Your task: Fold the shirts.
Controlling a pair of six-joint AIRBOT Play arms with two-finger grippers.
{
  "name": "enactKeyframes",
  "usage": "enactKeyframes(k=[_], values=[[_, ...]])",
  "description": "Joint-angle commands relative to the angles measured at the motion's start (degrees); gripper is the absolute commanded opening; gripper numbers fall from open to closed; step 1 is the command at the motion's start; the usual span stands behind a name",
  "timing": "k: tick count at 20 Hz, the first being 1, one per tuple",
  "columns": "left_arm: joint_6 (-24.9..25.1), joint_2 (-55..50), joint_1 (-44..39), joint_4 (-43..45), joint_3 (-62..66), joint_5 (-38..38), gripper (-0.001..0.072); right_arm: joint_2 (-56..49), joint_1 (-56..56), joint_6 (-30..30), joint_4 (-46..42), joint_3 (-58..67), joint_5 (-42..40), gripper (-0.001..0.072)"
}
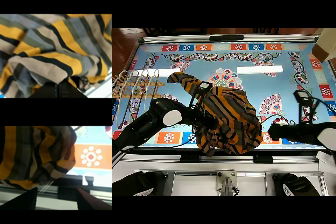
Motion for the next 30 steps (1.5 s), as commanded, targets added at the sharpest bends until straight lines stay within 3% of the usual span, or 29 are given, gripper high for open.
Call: enactKeyframes(k=[1,4,8,15,16,17,18,21,26,28,30], values=[[-0.1,0.0,2.8,0.0,0.1,0.2,0.005,-5.0,-0.1,-6.1,8.2,-8.1,-2.0,0.0614],[-0.1,0.0,3.5,0.0,0.1,0.1,0.0049,-12.2,-0.3,-6.4,10.7,-13.7,-2.3,0.0614],[-0.1,0.0,3.5,0.0,0.1,0.2,0.0049,-19.2,-0.3,-5.7,16.9,-15.3,-11.8,0.0614],[0.1,0.0,3.5,0.1,0.1,0.8,0.0049,-29.5,-0.1,-5.5,22.3,-15.3,-18.6,0.0609],[0.1,0.0,3.5,0.1,0.1,0.8,0.0049,-30.1,-0.1,-5.5,22.4,-15.3,-19.2,0.0585],[0.1,0.0,3.5,0.1,0.1,1.0,0.0049,-30.4,-0.1,-5.5,22.4,-15.3,-19.7,0.037],[0.1,0.0,3.5,0.0,0.1,1.6,0.0049,-30.4,-0.1,-5.4,22.5,-15.2,-19.9,0.0058],[3.0,0.1,3.5,0.0,1.4,3.8,0.0049,-28.1,-0.2,-14.1,22.5,-13.4,-17.2,0.0049],[15.6,1.5,3.5,0.2,23.5,-4.3,0.0049,-13.4,-0.2,-21.9,4.2,10.8,-8.7,0.005],[14.9,3.1,3.5,0.2,36.2,-5.1,0.0049,-6.5,-0.2,-21.4,-1.1,25.4,-11.0,0.0049],[10.9,5.2,3.5,0.2,48.4,-3.5,0.0049,-0.6,-0.2,-20.0,-1.8,38.8,-16.6,0.0049]])
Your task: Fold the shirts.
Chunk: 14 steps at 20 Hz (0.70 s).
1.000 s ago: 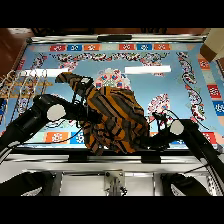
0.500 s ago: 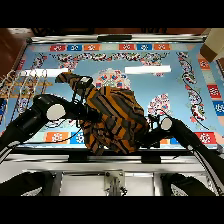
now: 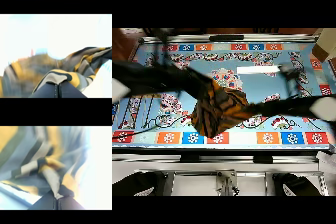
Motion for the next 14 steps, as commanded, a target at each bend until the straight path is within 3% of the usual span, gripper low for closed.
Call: enactKeyframes(k=[1,4,7,11,14], values=[[-4.0,3.3,0.0,0.0,19.9,1.2,0.0049,10.5,0.0,0.9,-5.4,22.6,-6.9,0.005],[-12.0,9.1,0.0,0.0,20.5,8.0,0.0049,15.8,0.0,4.7,-2.1,33.2,-10.3,0.0049],[-12.4,13.2,0.0,1.8,14.7,2.5,0.0049,18.2,0.0,8.3,-3.0,35.7,-5.0,0.0049],[-12.3,11.9,0.0,10.0,7.5,-9.5,0.0049,14.9,0.0,10.6,-8.7,33.5,20.3,0.005],[-12.4,9.1,0.0,16.2,-1.6,-10.7,0.0049,11.4,0.0,10.4,-13.3,23.4,33.5,0.005]])
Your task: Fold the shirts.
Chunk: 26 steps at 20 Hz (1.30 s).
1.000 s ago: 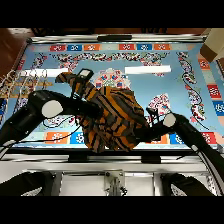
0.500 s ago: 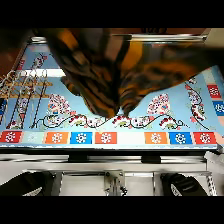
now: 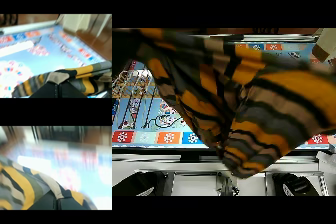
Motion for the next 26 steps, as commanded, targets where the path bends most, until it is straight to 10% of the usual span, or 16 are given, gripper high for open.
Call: enactKeyframes(k=[1,9,12,13,16,19,26], values=[[-0.4,-3.1,0.1,8.7,-10.5,-4.0,0.0049,-2.7,0.0,0.6,-6.6,-11.9,15.8,0.005],[-3.6,-24.0,0.1,8.9,-23.9,-0.1,0.0075,-12.1,0.0,15.0,-9.7,-51.9,-15.1,0.005],[-2.2,-27.7,0.5,9.5,-22.3,-1.5,0.057,-18.5,0.0,15.4,-8.5,-52.4,-18.6,0.005],[-0.7,-27.7,1.1,10.7,-21.6,-4.0,0.0621,-19.7,0.0,15.4,-8.6,-52.4,-18.9,0.005],[9.1,-25.7,5.4,16.7,-18.9,-18.3,0.0619,-20.8,0.0,15.4,-8.6,-52.4,-18.9,0.005],[8.7,-20.6,14.8,7.5,-20.3,-25.4,0.062,-20.9,0.0,15.4,-8.6,-52.4,-18.9,0.005],[5.3,-14.5,21.5,-11.8,-51.3,-12.7,0.0619,-20.9,0.0,15.4,-6.3,-52.4,-21.2,0.005]])
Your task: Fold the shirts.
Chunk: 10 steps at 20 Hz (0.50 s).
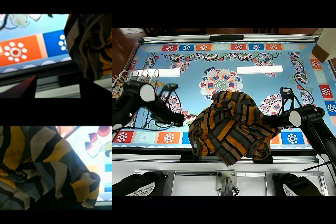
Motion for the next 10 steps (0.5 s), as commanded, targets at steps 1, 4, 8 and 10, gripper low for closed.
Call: enactKeyframes(k=[1,4,8,10], values=[[-1.4,1.4,1.3,-8.4,-13.9,8.7,0.0618,0.0,0.0,0.0,2.0,0.0,-1.9,0.005],[-1.1,1.4,0.0,-16.5,-15.7,21.1,0.062,-0.1,0.0,0.0,2.2,0.0,-3.4,0.0051],[0.9,-1.4,-3.1,-19.5,-13.2,32.9,0.0624,-0.1,0.0,0.0,2.2,0.0,-4.0,0.0051],[3.5,-4.1,-4.3,-19.5,-9.9,35.7,0.0624,-0.1,0.0,0.0,2.2,0.0,-4.0,0.0051]])
